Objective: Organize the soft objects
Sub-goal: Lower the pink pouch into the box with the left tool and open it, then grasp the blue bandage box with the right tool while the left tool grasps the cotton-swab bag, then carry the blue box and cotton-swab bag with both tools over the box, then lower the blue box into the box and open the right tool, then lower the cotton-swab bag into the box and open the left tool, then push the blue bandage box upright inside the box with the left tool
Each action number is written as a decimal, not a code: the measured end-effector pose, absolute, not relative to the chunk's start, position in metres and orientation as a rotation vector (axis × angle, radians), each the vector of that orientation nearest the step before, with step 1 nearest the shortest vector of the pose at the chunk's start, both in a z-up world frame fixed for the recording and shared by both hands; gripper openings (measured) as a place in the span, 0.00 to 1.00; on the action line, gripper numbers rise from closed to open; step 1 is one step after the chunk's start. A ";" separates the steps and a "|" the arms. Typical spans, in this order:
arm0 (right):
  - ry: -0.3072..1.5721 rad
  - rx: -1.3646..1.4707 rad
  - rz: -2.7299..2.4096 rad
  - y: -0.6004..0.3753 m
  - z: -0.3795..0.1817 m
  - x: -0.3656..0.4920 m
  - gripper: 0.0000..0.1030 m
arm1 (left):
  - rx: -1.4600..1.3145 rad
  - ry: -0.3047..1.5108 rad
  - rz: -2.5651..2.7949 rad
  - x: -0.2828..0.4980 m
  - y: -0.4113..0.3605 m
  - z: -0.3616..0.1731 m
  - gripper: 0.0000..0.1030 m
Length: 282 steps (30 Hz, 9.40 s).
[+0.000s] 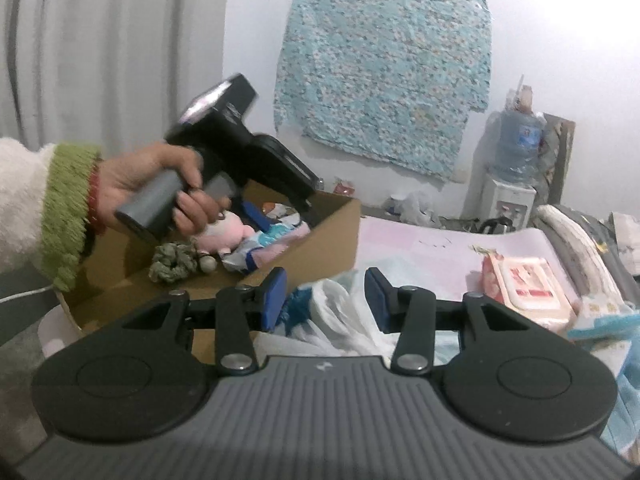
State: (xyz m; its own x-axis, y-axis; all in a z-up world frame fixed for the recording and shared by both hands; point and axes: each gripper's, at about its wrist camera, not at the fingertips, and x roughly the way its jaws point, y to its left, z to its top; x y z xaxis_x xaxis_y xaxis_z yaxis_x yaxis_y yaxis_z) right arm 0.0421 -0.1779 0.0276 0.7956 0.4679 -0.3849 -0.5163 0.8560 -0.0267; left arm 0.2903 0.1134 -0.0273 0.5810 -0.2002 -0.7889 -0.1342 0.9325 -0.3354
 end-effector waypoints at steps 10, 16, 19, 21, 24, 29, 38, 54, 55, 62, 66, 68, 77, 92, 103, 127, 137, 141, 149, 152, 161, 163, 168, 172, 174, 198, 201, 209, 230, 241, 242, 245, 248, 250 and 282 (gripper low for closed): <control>0.410 0.009 0.452 -0.225 0.022 0.047 0.52 | -0.395 0.840 -0.008 0.246 0.110 0.027 0.85; 0.434 0.162 0.370 -0.268 0.007 0.042 0.53 | -0.317 0.763 -0.059 0.210 0.083 0.066 0.89; 0.448 0.227 0.330 -0.290 -0.003 0.040 0.55 | -0.243 0.733 -0.096 0.192 0.060 0.081 0.93; 0.451 0.269 0.306 -0.308 -0.010 0.039 0.55 | -0.174 0.725 -0.132 0.183 0.039 0.089 0.94; 0.446 0.342 0.264 -0.336 -0.018 0.042 0.55 | -0.096 0.745 -0.196 0.178 0.005 0.095 0.95; 0.414 0.455 0.189 -0.381 -0.025 0.054 0.55 | -0.007 0.761 -0.291 0.180 -0.058 0.098 0.96; 0.541 0.565 0.018 -0.439 -0.066 0.140 0.55 | 0.032 0.903 -0.404 0.226 -0.159 0.074 0.96; 0.650 0.719 0.146 -0.453 -0.119 0.199 0.22 | -0.011 1.124 -0.376 0.352 -0.293 -0.012 0.96; 0.646 0.723 0.151 -0.454 -0.120 0.198 0.22 | -0.021 1.141 -0.368 0.359 -0.295 -0.017 0.96; 0.631 0.753 0.167 -0.455 -0.127 0.192 0.21 | 0.016 1.208 -0.259 0.393 -0.322 -0.048 0.95; 0.635 0.762 0.187 -0.459 -0.132 0.195 0.21 | 0.004 1.279 -0.229 0.401 -0.329 -0.065 0.83; 0.633 0.765 0.191 -0.458 -0.134 0.195 0.21 | -0.001 1.281 -0.213 0.401 -0.329 -0.068 0.83; 0.604 0.781 0.196 -0.465 -0.131 0.182 0.20 | -0.007 1.255 -0.206 0.393 -0.327 -0.058 0.62; 0.489 0.753 0.199 -0.466 -0.086 0.157 0.19 | -0.090 1.150 -0.291 0.352 -0.302 0.012 0.43; 0.381 0.675 0.274 -0.438 -0.016 0.111 0.19 | -0.183 1.028 -0.373 0.287 -0.233 0.089 0.42; 0.707 0.559 0.779 -0.149 0.046 0.097 0.18 | -0.381 0.848 0.041 0.129 0.130 0.112 0.42; 0.906 0.468 0.659 -0.057 0.020 0.145 0.18 | -0.359 0.973 0.119 0.147 0.195 0.036 0.42; 0.969 0.478 0.586 -0.048 0.006 0.161 0.18 | -0.337 0.996 0.129 0.160 0.195 0.014 0.42; 1.085 0.566 0.522 -0.025 -0.035 0.192 0.19 | -0.383 1.048 0.175 0.183 0.202 -0.012 0.43; 1.117 0.602 0.519 -0.016 -0.050 0.203 0.19 | -0.390 1.054 0.200 0.187 0.208 -0.016 0.43; 1.151 0.613 0.515 0.001 -0.067 0.213 0.21 | -0.397 1.051 0.228 0.193 0.223 -0.022 0.43; 1.161 0.602 0.513 0.004 -0.070 0.214 0.24 | -0.394 1.050 0.231 0.193 0.224 -0.023 0.43; 1.159 0.566 0.515 0.010 -0.072 0.215 0.49 | -0.397 1.050 0.237 0.193 0.227 -0.023 0.43; 1.128 0.541 0.525 0.010 -0.066 0.213 0.51 | -0.402 1.041 0.239 0.191 0.228 -0.020 0.43; 1.114 0.535 0.522 0.008 -0.063 0.212 0.51 | -0.400 1.036 0.239 0.190 0.228 -0.018 0.43; 0.725 0.559 0.578 -0.141 0.032 0.127 0.51 | -0.350 1.015 0.012 0.186 0.150 0.020 0.43; 0.705 0.601 0.554 -0.173 0.030 0.114 0.51 | -0.326 1.070 -0.024 0.199 0.120 0.002 0.43; 0.705 0.665 0.493 -0.227 0.006 0.106 0.51 | -0.301 1.160 0.023 0.224 0.093 -0.051 0.43; 0.729 0.730 0.479 -0.228 -0.019 0.109 0.53 | -0.422 1.082 -0.043 0.208 0.117 -0.030 0.65; 0.739 0.742 0.484 -0.225 -0.026 0.102 0.53 | -0.391 0.958 0.170 0.173 0.175 0.017 0.47; 0.742 0.747 0.487 -0.224 -0.028 0.102 0.53 | -0.402 0.979 0.186 0.175 0.183 0.011 0.41; 0.753 0.755 0.498 -0.221 -0.032 0.104 0.53 | -0.423 1.042 0.230 0.184 0.191 -0.008 0.33; 0.761 0.752 0.503 -0.219 -0.034 0.104 0.53 | -0.411 1.070 0.247 0.194 0.188 -0.022 0.30; 0.763 0.752 0.501 -0.222 -0.035 0.104 0.53 | -0.405 1.092 0.241 0.200 0.182 -0.030 0.27; 0.741 0.759 0.477 -0.250 -0.036 0.093 0.64 | -0.323 1.012 0.105 0.171 0.147 0.016 0.74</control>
State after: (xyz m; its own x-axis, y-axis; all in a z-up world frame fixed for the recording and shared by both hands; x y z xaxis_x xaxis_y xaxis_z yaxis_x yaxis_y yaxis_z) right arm 0.0928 -0.2496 -0.0360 0.6538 0.6274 -0.4230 -0.1257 0.6413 0.7570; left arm 0.1708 0.1467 0.0162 0.5300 -0.0623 -0.8457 -0.2350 0.9475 -0.2170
